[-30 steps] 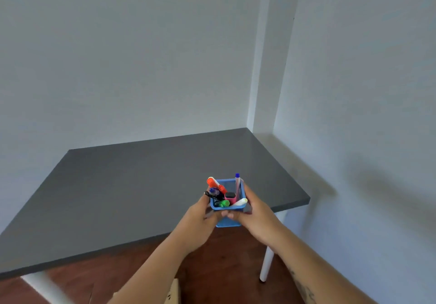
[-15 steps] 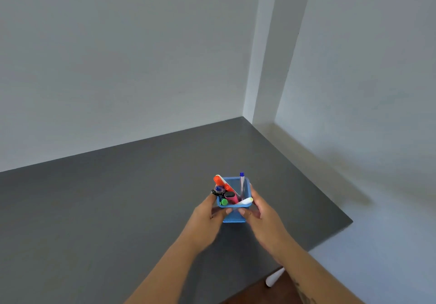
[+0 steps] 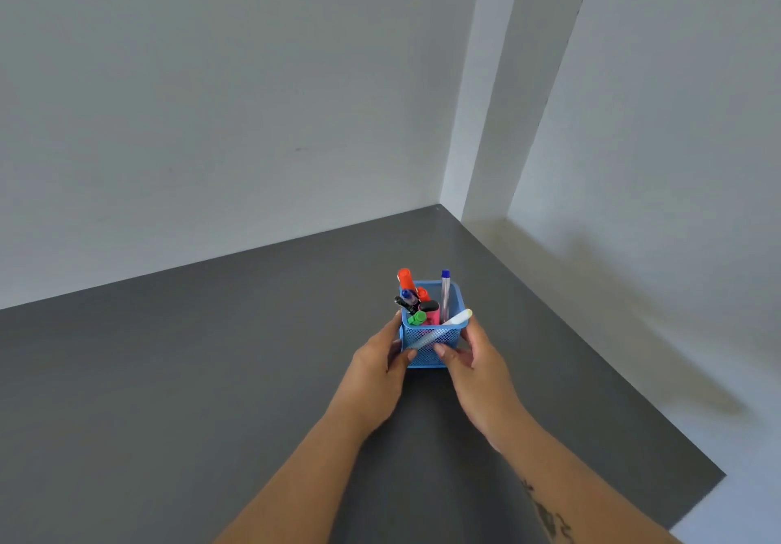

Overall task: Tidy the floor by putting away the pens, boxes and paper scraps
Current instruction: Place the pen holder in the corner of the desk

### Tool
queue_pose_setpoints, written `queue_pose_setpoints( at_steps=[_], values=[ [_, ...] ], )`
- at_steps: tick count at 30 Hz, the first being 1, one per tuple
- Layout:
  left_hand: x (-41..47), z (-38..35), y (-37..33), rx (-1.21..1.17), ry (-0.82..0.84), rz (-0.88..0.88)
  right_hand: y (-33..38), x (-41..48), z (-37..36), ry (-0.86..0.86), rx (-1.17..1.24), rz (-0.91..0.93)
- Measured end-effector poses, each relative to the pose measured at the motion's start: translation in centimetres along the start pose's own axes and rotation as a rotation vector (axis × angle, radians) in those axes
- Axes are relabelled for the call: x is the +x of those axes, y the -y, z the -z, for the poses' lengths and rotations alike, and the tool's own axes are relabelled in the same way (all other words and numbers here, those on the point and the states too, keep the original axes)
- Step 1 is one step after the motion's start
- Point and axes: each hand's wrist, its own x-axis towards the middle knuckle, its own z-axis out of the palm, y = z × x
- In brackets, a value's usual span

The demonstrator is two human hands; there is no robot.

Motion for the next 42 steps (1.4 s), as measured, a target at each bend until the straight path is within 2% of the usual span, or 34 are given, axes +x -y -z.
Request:
queue_pose_setpoints(
  at_steps=[2,4,6,8,13,16,31,35,38,42],
  values=[
    [1.2,1.0,0.4,0.157,0.019,-0.035,-0.6,1.7,-0.1,0.019,0.045,0.006],
    [1.6,3.1,2.2,0.527,-0.009,-0.052,-1.5,3.1,-0.4,0.035,0.113,0.006],
    [0.3,5.6,4.4,0.837,-0.050,0.008,-2.0,3.2,-0.9,0.006,0.168,-0.020],
    [-1.2,6.9,5.8,0.934,-0.117,0.070,-1.7,2.8,-2.0,-0.083,0.170,-0.023],
    [-1.4,6.9,5.6,0.914,-0.212,0.078,-0.5,2.1,-5.6,-0.362,0.043,0.006],
    [-1.3,7.1,5.5,0.934,-0.196,0.095,-0.3,3.5,-6.2,-0.427,0.018,-0.006],
    [0.1,6.9,5.1,0.773,-0.190,0.162,-0.3,24.7,-3.6,-0.414,0.047,0.038],
    [0.2,7.0,5.4,0.853,-0.232,0.119,0.1,28.1,-3.1,-0.415,-0.023,0.023],
    [0.1,6.6,5.4,0.909,-0.339,0.049,-0.2,29.5,-3.1,-0.398,0.026,0.034],
    [0.3,6.1,5.4,0.935,-0.360,0.041,-0.7,30.7,-2.9,-0.388,0.047,0.017]
  ],
)
